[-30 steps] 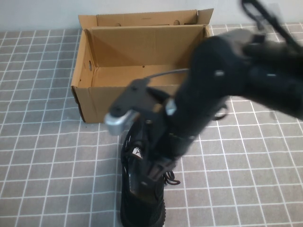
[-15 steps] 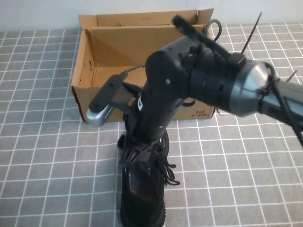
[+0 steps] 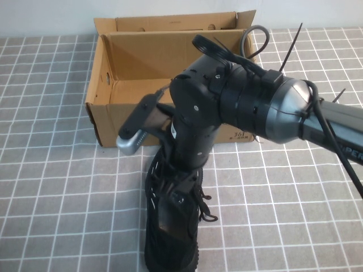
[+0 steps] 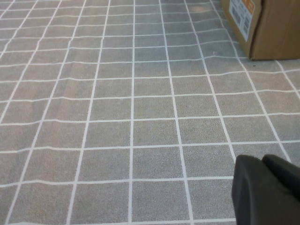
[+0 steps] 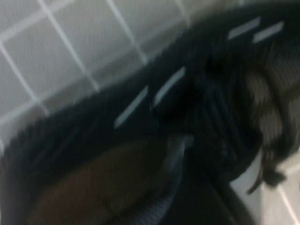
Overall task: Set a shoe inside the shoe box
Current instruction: Pick up the shoe from the table
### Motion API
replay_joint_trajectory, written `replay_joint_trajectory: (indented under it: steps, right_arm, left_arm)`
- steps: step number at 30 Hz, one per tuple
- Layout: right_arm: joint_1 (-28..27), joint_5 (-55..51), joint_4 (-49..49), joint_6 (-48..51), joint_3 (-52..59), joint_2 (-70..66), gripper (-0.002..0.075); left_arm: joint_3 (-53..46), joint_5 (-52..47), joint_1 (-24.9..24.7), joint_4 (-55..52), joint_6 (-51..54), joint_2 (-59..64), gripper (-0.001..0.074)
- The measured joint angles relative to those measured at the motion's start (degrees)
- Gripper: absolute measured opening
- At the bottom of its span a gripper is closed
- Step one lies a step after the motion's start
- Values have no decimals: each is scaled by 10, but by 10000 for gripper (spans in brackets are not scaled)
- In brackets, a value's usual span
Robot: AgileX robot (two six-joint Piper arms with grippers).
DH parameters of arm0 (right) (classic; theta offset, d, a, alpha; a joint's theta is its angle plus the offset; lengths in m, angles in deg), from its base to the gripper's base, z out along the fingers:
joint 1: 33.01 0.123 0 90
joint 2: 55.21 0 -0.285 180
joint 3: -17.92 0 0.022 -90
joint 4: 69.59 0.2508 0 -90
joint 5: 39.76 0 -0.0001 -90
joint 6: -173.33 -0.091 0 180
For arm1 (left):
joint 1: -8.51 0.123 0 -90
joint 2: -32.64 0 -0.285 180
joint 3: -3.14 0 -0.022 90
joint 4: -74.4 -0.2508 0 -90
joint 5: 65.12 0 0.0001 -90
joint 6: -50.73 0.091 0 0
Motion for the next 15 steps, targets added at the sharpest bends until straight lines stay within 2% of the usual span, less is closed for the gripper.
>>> replay_joint_trajectory:
  steps: [6,15]
  right_arm:
    - [0,-50,-10,0,-1,0,405]
    - [0,-38,-7,55,-1,0,408]
  left_arm:
    - [0,0,0,0,0,0,-1]
    - [0,0,0,0,0,0,-1]
